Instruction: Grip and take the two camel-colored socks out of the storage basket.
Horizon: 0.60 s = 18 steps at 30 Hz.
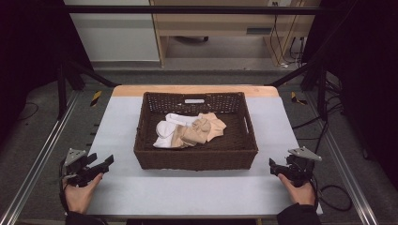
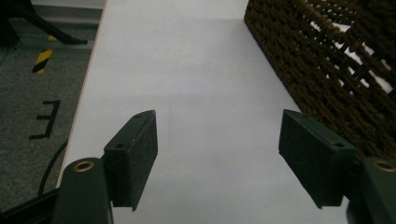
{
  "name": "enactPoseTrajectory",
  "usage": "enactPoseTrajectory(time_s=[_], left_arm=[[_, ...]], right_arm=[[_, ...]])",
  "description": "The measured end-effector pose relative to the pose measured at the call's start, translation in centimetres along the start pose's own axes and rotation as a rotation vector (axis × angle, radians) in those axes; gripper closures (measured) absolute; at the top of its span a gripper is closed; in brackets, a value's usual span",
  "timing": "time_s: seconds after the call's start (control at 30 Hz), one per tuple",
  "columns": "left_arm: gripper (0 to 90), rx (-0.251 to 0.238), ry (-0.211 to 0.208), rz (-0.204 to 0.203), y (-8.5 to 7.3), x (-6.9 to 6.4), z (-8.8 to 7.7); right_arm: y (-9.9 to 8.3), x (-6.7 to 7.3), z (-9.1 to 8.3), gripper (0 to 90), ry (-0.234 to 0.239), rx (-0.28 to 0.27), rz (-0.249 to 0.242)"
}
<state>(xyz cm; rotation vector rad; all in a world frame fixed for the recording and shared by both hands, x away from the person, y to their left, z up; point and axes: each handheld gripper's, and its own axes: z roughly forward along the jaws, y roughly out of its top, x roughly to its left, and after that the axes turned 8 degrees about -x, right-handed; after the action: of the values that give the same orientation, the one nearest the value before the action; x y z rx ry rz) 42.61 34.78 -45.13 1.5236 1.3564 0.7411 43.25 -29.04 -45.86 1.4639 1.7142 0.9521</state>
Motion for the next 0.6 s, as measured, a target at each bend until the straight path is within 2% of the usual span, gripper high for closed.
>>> enactPoseTrajectory(time_s=[0.27,0.43,0.6], left_arm=[[28.8,-0.057,-0.025,-0.005,1.6,-0.2,-0.4],[30.7,-0.088,-0.06,-0.005,2.9,-0.2,-0.5],[33.0,-0.114,-0.058,-0.006,4.1,-0.4,-0.6]], right_arm=[[0.2,0.1,-0.2,6.0,0.012,-0.01,0.019],[0.2,0.1,-0.1,5.5,0.002,-0.013,0.015],[0.1,0.1,-0.2,5.5,0.013,-0.015,0.018]])
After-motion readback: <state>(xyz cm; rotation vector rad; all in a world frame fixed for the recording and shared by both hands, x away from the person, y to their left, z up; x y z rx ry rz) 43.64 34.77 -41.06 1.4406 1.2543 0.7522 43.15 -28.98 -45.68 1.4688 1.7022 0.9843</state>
